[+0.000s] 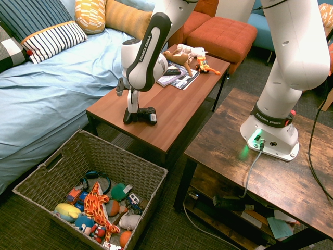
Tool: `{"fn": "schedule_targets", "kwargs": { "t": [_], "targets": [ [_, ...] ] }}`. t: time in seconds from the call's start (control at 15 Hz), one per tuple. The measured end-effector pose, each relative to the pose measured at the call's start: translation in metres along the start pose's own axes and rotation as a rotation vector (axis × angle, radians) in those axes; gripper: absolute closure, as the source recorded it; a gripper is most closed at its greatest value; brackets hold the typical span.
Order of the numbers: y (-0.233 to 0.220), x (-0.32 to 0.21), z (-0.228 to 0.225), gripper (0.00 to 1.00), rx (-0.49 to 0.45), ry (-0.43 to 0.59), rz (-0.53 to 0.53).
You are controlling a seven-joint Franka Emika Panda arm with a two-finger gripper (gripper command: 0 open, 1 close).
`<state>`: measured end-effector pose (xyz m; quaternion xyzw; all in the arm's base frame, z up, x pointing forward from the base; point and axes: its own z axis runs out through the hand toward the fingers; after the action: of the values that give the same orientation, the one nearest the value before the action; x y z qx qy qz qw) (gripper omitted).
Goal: Put the gamepad in the basket
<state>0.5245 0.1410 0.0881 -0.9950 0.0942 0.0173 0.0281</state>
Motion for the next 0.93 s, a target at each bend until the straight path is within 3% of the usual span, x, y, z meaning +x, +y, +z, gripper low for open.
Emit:
{"fn": "schedule_targets", "kwargs": {
  "t": [0.2, 0.4, 0.73, 0.93],
  "targets": [
    [-0.011, 0.000, -0.014, 1.00, 0.004, 0.004, -0.013],
    [-0.045, -0.006, -0.054, 1.00, 0.011, 0.025, -0.026],
    [-0.168, -0.019, -0.100, 1.00, -0.023, 0.044, -0.049],
    [-0.234, -0.020, -0.075, 1.00, -0.021, 0.032, -0.074]
  ]
}}
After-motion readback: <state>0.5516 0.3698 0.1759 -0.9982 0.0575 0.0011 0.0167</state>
